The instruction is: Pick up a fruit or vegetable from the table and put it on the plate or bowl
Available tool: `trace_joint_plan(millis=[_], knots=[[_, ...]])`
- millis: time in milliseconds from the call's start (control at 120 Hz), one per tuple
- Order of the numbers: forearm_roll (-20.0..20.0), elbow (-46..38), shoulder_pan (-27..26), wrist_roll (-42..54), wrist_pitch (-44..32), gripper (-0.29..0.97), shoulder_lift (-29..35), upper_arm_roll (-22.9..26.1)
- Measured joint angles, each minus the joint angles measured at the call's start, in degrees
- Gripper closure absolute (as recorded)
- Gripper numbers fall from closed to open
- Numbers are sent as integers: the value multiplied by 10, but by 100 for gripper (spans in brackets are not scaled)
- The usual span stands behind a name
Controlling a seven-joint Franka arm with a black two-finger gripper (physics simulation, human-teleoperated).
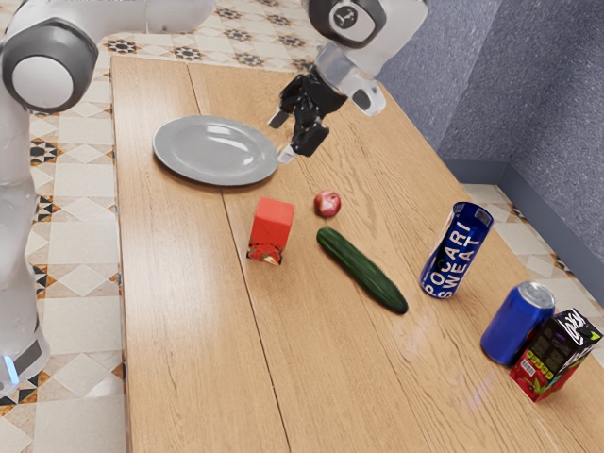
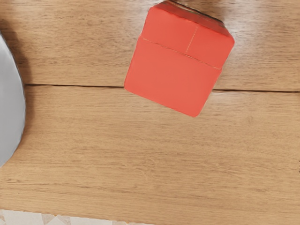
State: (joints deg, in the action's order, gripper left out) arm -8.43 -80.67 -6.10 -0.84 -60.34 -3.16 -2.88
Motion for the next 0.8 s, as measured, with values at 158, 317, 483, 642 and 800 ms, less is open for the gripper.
trace_joint_plan(millis=[158,317,483,642,800], knots=[[1,-7,-23,6,-150,0,0,-4],[44,-10,7,20,-200,0,0,-10],[40,-25,110,72,-222,0,-8,86],[-6,-47,310,204,-297,0,-35,309],[0,-60,342,341,-382,0,-98,368]])
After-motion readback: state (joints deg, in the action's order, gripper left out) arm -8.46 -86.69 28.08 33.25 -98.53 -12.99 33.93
